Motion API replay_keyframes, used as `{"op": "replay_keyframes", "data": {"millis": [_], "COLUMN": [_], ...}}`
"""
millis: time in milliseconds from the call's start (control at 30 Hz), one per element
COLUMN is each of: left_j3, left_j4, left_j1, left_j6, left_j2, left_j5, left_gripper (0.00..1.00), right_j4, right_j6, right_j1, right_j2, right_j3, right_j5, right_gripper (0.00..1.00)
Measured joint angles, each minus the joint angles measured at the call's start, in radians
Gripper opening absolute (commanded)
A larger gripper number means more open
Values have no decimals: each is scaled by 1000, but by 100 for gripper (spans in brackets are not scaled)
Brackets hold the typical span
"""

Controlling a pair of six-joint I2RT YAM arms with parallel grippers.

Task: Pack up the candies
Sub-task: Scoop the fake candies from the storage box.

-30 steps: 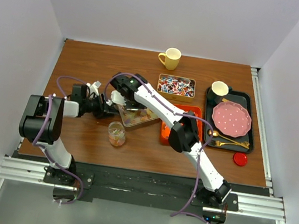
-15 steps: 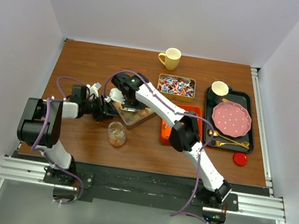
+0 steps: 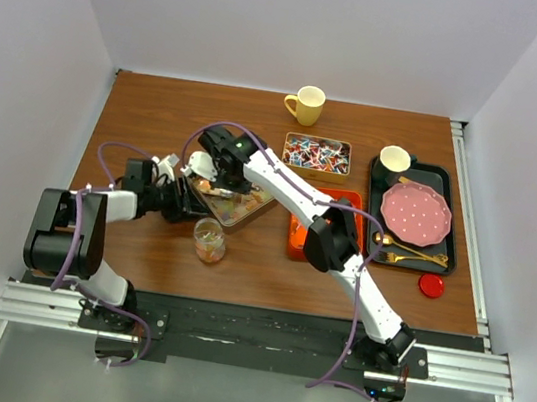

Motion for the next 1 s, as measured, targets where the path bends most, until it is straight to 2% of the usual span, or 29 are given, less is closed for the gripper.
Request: {"op": "replay_keyframes", "data": {"millis": [133,367,500,633,1000], "left_j3": [0,8,47,84,275], "left_j4": [-8,-36,-101,-154,-433], "left_j1": [9,27,37,47,113], "left_j6": [8,50,104,163,408], "left_j2": [-2,-7,-8,-27,-20], "left_j5": [-3,10,10,16,179], "left_gripper": [51,57,58,59,58], "right_j4": [27,130,206,244,296], "right_j6": [-10,-13,4,13,-5], "right_j1": [5,-11,-51,-93,-118], "right_j2": [0,-13,-69,-109,-248], "right_j3": [-7,-130,-247,-298,-404], "right_j5": [-11,-106,-209,-285,-320], "right_gripper": [0,0,0,0,0]}}
